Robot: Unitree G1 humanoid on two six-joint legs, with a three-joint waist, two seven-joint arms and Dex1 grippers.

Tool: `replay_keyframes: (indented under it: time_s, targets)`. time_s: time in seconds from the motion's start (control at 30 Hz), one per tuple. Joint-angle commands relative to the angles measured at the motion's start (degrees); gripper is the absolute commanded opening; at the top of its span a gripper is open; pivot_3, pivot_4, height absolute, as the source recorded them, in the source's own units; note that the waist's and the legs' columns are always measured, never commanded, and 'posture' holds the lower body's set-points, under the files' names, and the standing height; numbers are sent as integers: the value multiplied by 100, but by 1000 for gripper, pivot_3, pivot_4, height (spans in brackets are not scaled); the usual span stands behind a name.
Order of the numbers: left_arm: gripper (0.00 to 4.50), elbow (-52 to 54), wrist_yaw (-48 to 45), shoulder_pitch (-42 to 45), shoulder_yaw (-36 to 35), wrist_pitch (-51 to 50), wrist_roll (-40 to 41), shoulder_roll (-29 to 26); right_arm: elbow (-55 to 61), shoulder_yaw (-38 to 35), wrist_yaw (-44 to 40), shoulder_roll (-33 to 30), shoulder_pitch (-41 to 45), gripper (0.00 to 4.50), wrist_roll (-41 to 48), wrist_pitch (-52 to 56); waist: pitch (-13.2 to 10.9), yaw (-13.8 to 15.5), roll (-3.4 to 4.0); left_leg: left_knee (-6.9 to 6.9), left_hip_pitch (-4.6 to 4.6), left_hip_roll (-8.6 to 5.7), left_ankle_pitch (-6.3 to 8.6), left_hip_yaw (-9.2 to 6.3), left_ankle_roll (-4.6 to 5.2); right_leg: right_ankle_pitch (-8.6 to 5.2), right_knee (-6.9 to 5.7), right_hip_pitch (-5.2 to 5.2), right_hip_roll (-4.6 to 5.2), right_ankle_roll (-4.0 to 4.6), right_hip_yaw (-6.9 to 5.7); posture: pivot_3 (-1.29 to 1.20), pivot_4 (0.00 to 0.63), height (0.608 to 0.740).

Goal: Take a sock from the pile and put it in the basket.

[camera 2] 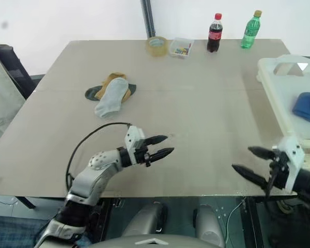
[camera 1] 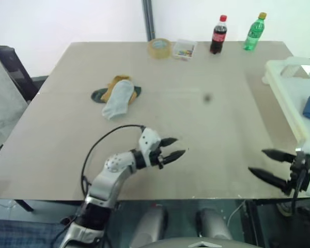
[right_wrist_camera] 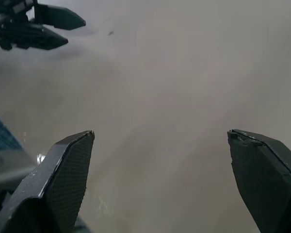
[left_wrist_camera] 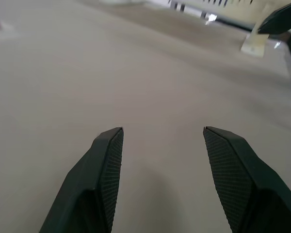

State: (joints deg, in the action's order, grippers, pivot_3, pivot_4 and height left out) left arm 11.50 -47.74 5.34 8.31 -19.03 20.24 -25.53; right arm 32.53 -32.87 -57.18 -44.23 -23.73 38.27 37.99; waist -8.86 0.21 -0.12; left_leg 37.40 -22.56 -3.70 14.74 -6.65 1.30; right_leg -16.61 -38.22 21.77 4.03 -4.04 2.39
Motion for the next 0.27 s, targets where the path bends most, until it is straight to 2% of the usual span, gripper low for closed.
replay_keyframes:
  time_s: [0.03,0.13,0.27]
  targets:
    - [2871,764,-138,-625,-508,-297,236,-579,-255,-456,-543,21,-287,4490,24,-579,-2,-21,-2,-4,8,4,1,-1,-1,0,3,-7,3,1,0,0,150,740]
    - [2871,1241,-144,-1228,-893,-397,336,-1002,-415,-695,-901,-59,-481,4490,203,-743,-1,-29,2,-13,13,9,1,-2,-1,-2,9,-11,6,3,0,0,150,740]
    - [2871,1694,-86,-1772,-1399,-520,607,-1204,-635,-754,-1225,-171,-578,4490,159,-961,-2,10,1,-13,6,11,2,-3,-1,-2,26,-13,13,3,11,0,150,740]
